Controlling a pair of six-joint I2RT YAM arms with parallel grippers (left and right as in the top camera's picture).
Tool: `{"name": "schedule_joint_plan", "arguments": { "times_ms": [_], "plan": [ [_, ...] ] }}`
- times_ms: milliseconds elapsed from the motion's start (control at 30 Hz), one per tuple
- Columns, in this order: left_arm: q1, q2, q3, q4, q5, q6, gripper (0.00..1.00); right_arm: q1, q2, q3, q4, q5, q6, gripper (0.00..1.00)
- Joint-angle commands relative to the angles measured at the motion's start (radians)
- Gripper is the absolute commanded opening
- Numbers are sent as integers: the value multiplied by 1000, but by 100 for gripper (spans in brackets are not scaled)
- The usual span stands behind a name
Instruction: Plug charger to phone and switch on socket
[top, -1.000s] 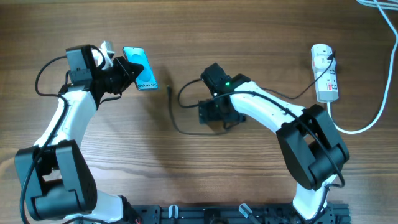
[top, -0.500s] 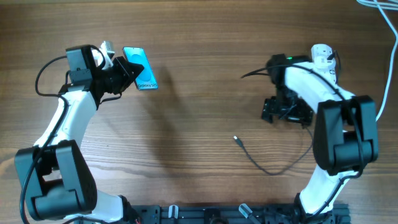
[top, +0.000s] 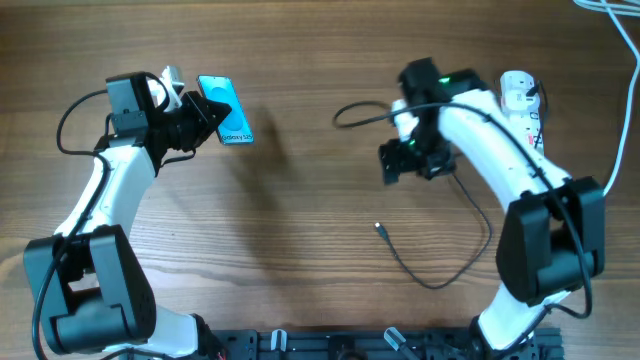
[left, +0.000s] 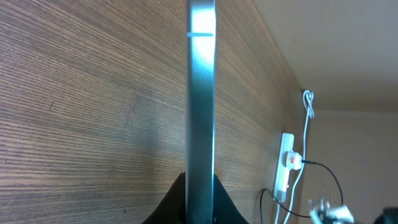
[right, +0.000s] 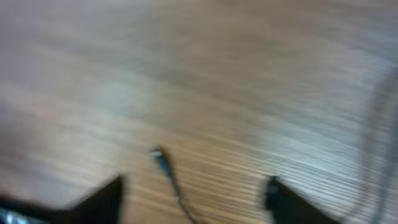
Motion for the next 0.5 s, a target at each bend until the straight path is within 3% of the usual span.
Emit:
{"name": "schedule_joint_plan", "arguments": {
  "times_ms": [0,167,467],
  "plan": [
    [2,-1,6,11,9,4,11,88,-12,-59,10,-68,-49,43],
    [2,-1,6,11,9,4,11,164,-13,-171,64,123,145,45],
    [2,-1,6,11,9,4,13,257,-13,-346,175,110,141,46]
  ]
}}
